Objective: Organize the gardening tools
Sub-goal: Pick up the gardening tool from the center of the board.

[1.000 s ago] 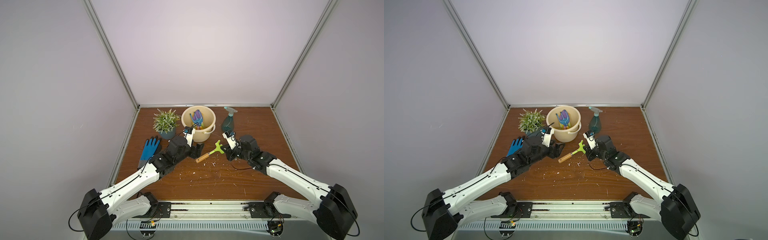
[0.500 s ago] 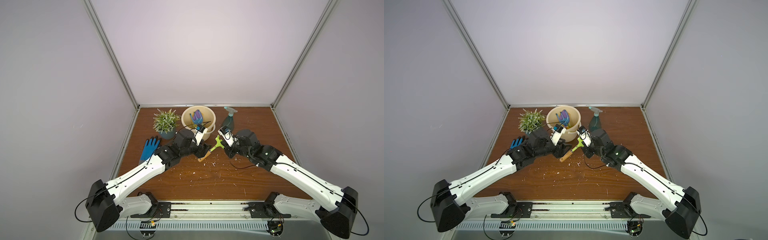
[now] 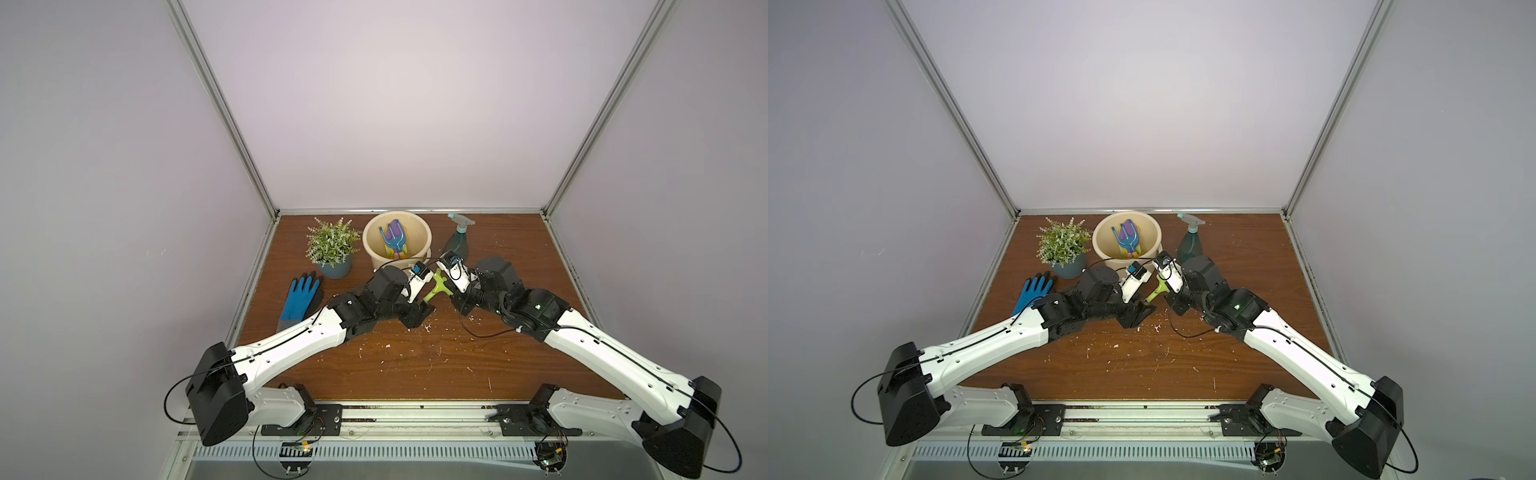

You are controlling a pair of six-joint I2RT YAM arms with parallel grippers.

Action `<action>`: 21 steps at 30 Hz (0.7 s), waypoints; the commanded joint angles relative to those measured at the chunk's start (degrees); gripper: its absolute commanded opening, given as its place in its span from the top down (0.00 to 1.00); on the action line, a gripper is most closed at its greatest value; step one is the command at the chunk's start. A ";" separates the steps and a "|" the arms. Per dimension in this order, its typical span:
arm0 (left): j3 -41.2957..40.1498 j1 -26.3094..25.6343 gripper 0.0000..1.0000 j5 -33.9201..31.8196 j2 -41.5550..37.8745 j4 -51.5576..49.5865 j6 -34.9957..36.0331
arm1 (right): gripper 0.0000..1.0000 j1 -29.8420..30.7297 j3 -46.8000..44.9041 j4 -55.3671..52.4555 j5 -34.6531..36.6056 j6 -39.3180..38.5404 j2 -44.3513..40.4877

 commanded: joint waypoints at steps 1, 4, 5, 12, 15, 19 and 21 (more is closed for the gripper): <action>0.31 -0.38 0.39 -2.07 0.86 1.43 0.70 | 1.00 0.42 1.63 1.75 -0.77 0.07 -2.64; -0.74 -0.41 0.40 -2.93 0.72 2.47 0.50 | 1.00 0.45 1.55 2.09 -1.18 0.35 -3.36; -1.11 -0.42 0.42 -3.23 0.62 2.90 0.41 | 1.00 0.38 1.46 2.17 -1.33 0.35 -3.53; -0.71 -0.37 0.61 -2.92 1.50 3.42 0.76 | 1.00 0.46 1.31 2.81 -2.60 0.35 -3.38; -0.52 -0.36 0.76 -2.91 1.66 3.42 0.94 | 1.00 0.37 1.13 3.07 -2.57 0.51 -3.19; -0.48 -0.38 0.94 -2.86 1.68 3.25 1.15 | 1.00 0.32 0.94 3.67 -1.82 1.08 -3.35; -0.68 -0.43 1.00 -3.01 1.54 3.42 1.13 | 0.89 0.31 0.85 4.24 0.42 2.19 -3.40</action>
